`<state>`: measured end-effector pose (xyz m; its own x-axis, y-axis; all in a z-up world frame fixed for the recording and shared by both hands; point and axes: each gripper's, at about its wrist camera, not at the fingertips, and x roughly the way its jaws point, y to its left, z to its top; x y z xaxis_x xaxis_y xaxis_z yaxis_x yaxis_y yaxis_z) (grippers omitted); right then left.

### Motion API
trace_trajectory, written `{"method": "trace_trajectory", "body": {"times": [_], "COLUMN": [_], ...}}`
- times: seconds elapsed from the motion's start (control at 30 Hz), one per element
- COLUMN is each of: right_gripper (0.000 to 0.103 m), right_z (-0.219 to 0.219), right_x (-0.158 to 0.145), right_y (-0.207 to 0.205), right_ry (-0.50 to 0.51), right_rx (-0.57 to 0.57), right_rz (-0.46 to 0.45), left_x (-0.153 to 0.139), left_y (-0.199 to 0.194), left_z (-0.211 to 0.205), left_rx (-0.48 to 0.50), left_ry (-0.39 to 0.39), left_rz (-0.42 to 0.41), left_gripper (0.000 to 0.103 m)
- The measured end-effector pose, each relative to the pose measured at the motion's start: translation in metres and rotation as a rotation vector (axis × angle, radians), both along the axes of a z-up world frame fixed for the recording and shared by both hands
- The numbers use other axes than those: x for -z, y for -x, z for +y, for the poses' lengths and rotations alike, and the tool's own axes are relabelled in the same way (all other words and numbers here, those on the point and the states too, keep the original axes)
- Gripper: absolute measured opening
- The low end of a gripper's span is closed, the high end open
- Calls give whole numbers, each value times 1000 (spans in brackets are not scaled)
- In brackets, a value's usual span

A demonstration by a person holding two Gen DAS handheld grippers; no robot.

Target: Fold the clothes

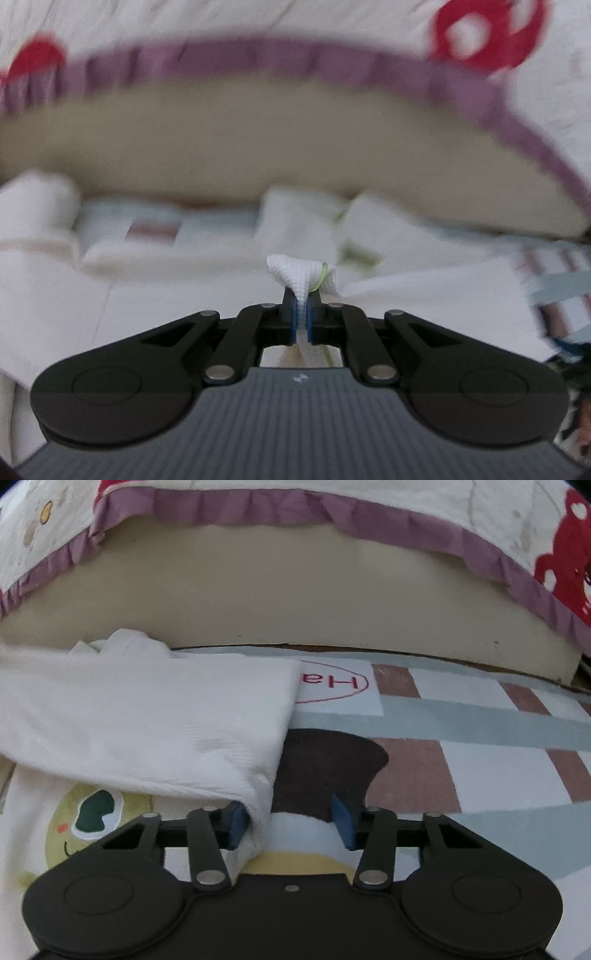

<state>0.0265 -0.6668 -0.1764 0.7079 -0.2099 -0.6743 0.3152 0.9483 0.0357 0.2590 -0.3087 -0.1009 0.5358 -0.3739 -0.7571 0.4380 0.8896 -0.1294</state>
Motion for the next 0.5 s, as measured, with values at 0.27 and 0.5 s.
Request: {"method": "trace_trajectory", "body": {"times": [0.27,0.5], "right_gripper": [51,54], "right_z": [4,14], "right_x": [-2,-3], "right_y": [2,1], "right_ry": [61,132], "right_rx": [-11,-48], "right_rz": [21,49], "left_x": [22,35], "left_y": [0,44], "left_z": [65,72], "left_rx": [-205,-8], "left_ry": [34,72], "left_rz": [62,63], "left_gripper": [30,54]}}
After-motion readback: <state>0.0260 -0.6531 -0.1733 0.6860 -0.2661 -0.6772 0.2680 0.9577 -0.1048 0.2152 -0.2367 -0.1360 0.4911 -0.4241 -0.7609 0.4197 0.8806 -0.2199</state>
